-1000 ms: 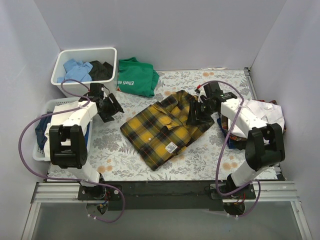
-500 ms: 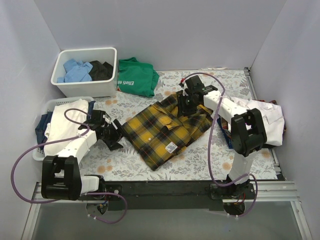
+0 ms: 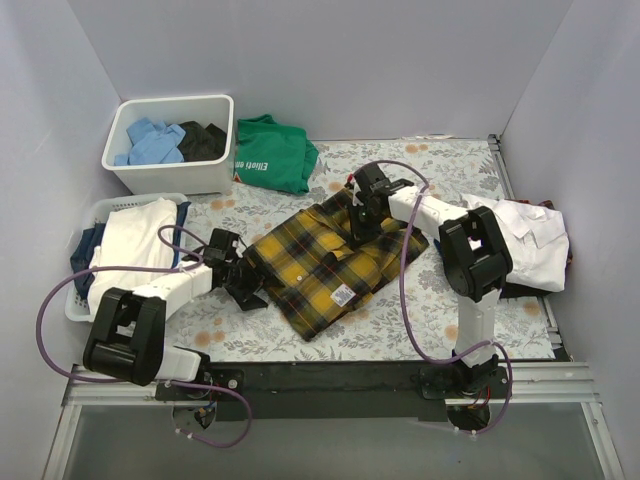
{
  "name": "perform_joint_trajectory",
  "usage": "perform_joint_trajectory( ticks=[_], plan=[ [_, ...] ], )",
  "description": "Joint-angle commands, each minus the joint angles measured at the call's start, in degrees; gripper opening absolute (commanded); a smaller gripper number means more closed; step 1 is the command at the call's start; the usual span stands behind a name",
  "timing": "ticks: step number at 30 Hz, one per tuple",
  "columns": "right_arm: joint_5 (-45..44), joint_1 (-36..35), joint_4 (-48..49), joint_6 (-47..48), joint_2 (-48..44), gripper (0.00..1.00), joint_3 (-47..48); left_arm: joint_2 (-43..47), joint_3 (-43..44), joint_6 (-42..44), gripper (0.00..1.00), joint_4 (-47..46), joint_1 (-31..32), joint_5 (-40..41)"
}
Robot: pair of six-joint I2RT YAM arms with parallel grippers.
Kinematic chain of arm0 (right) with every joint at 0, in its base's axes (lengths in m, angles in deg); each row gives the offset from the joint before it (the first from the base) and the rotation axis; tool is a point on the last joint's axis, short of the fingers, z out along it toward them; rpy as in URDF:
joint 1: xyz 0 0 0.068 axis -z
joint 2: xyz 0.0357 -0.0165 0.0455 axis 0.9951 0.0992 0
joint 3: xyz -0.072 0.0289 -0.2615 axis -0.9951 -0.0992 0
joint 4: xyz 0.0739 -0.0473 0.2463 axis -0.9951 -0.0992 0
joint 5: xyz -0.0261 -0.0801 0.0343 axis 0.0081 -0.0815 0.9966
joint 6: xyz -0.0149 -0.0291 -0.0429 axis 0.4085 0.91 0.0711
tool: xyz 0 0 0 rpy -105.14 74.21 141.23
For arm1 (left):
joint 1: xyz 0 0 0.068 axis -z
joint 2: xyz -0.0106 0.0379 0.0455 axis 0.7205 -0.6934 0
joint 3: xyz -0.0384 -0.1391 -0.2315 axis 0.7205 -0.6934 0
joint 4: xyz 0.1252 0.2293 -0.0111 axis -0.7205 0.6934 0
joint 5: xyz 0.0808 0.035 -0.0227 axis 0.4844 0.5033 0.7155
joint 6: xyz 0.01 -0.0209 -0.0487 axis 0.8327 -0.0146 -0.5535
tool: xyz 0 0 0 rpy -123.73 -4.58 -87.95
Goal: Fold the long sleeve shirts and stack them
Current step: Fold the shirt
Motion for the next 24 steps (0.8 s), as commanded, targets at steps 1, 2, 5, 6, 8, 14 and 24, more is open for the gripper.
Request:
perform_joint_trajectory(
  ticks=[1, 2, 5, 6, 8, 14, 24],
  plan=[
    [1.1, -0.4, 1.5, -1.8, 1.5, 0.09, -0.7, 0.1, -3.3, -5.3, 0.66, -4.3, 2.7, 4.1],
    [1.2, -0.4, 1.5, -2.0, 1.8, 0.08, -0.7, 0.1, -3.8, -5.8, 0.64, -5.1, 3.1, 5.2],
    [2.0, -0.6, 1.4, -2.4, 2.4, 0.06, -1.2, -0.4, -4.1, -7.1, 0.54, -7.2, 3.9, 6.0],
    [2.2, -0.7, 1.4, -2.5, 2.5, 0.04, -1.9, -0.8, -3.9, -7.3, 0.49, -7.7, 4.0, 6.0],
    [2.8, -0.8, 1.4, -2.8, 2.4, 0.01, -2.6, -1.1, -2.7, -6.7, 0.31, -8.4, 4.2, 6.4],
    [3.0, -2.0, 1.4, -3.3, 0.7, 0.01, -5.8, 0.8, 5.0, -1.4, 0.00, -0.6, 4.1, 11.2],
    [-2.5, -2.4, 1.5, -3.4, -10.7, 0.38, -3.4, 0.0, 24.5, 19.9, 0.00, 19.3, 4.0, 17.2]
  ],
)
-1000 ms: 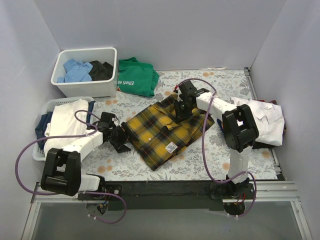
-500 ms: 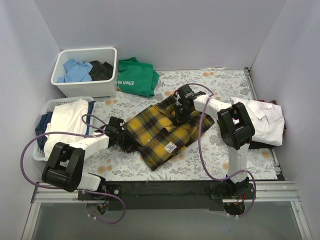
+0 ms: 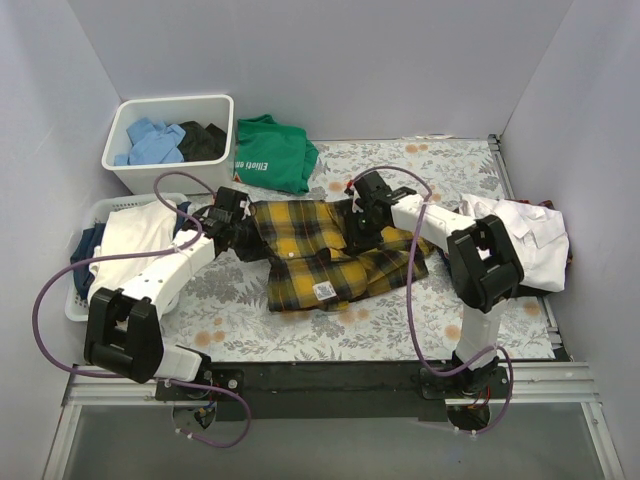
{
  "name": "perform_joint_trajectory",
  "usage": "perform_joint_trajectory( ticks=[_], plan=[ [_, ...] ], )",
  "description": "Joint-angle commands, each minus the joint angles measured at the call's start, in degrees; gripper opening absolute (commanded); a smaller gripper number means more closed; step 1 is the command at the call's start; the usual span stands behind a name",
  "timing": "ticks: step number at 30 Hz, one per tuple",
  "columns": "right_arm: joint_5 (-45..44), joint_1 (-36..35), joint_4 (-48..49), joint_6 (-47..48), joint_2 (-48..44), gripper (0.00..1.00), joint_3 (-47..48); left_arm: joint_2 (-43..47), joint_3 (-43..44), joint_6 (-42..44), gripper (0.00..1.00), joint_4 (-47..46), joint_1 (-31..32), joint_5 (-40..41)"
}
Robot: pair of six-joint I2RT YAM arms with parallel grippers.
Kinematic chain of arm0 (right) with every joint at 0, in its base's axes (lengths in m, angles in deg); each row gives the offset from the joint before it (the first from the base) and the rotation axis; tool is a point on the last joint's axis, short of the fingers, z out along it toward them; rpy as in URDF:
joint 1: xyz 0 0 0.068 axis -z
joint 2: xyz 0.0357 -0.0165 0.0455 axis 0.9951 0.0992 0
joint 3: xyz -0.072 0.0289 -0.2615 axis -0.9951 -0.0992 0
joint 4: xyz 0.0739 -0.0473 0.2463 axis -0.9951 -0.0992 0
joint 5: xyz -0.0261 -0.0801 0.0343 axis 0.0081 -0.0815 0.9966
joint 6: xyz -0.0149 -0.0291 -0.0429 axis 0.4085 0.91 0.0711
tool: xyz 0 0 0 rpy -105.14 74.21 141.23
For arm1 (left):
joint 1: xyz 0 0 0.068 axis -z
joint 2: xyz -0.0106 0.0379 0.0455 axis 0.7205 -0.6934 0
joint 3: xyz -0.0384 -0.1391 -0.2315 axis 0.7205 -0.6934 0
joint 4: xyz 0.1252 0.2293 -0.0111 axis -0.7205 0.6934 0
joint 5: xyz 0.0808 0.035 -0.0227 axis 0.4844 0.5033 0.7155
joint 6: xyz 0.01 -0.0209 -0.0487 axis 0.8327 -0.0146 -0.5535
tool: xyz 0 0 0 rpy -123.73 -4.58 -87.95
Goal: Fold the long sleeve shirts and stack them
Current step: Fold the shirt
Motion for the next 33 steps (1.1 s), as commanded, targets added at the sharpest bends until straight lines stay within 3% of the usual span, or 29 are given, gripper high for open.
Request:
perform_joint_trajectory(
  ticks=[1, 9, 16, 28, 33],
  plan=[
    [-3.3, -0.3, -1.1, -0.4, -7.2, 0.39, 3.7, 0.9, 5.1, 9.9, 0.00, 9.3, -0.2, 4.3],
    [-5.1, -3.1, -2.3, 0.3, -8.9, 0.38, 6.6, 0.2, 6.4, 10.1, 0.00, 10.8, -0.2, 3.3],
    [-0.8, -6.0, -2.3, 1.2, 0.7, 0.27, 7.9, 0.3, 9.1, 10.7, 0.00, 12.2, -0.2, 3.8],
    [7.1, -15.2, -0.4, 2.3, 8.7, 0.24, 12.5, -1.8, 19.5, 11.5, 0.00, 14.4, -0.3, 1.0],
    [2.4, -15.0, -1.0, 1.3, 8.1, 0.25, 13.2, -3.2, 23.6, 13.0, 0.00, 16.3, -0.3, 1.2]
  ],
)
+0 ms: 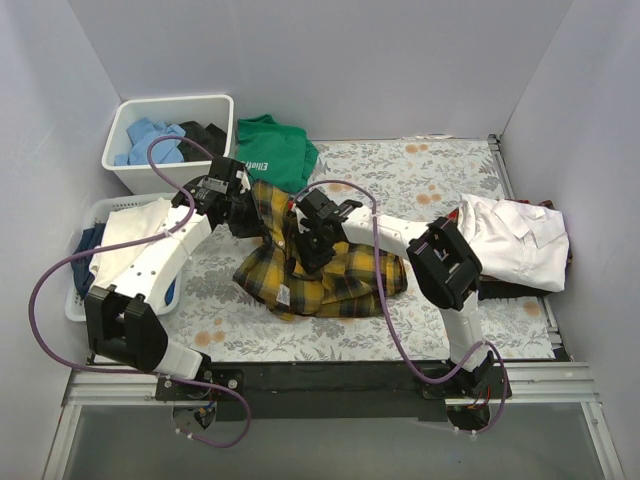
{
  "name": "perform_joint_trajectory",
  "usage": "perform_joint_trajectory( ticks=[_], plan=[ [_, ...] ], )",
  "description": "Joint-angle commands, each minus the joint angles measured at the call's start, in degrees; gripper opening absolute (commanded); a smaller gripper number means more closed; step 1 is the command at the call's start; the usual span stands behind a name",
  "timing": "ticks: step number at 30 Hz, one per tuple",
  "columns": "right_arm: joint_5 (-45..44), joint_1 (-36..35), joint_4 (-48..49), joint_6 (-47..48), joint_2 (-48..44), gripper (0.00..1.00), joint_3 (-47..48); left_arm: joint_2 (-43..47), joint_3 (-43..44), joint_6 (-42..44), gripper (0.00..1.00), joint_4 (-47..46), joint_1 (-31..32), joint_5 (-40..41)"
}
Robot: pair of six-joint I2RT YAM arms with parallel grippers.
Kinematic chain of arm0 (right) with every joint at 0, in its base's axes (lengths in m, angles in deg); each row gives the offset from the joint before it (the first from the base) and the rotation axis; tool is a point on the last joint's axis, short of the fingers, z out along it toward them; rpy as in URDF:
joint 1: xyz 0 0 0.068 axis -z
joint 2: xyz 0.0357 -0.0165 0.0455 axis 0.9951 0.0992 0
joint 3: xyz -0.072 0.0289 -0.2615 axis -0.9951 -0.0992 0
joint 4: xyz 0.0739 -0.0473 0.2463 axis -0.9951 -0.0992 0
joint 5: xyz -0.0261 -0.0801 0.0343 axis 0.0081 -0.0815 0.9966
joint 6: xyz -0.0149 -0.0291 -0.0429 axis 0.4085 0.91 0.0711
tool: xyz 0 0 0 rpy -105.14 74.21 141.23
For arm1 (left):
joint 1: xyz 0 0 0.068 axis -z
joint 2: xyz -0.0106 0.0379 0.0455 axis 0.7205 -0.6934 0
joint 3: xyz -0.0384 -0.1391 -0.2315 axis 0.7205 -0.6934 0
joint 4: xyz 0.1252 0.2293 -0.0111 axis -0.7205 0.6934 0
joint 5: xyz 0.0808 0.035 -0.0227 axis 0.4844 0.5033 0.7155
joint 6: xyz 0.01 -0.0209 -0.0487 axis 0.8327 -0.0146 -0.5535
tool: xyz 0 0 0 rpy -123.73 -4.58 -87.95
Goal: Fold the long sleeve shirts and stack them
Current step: Fold the shirt
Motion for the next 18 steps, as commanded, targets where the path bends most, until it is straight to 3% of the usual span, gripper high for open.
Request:
perform_joint_trajectory(
  ticks=[1, 8, 14, 18],
  plan=[
    [-3.5, 0.6, 0.2, -0.8, -2.7, 0.27, 0.3, -0.4, 4.9, 1.7, 0.00, 1.6, -0.2, -0.3],
    [-16.4, 2.0, 0.1, -3.3, -14.3, 0.35, -3.4, -1.3, 7.4, 3.8, 0.00, 3.4, -0.2, -0.1],
    [-9.3, 2.0, -4.0, 0.0, -15.7, 0.31, -2.9, -0.9, 7.1, 4.1, 0.00, 3.5, -0.1, -0.8],
    [-6.9, 0.3, -3.3, 2.1, -15.6, 0.27, -8.0, -0.8, 7.2, 4.1, 0.00, 3.7, -0.2, -0.8]
  ],
)
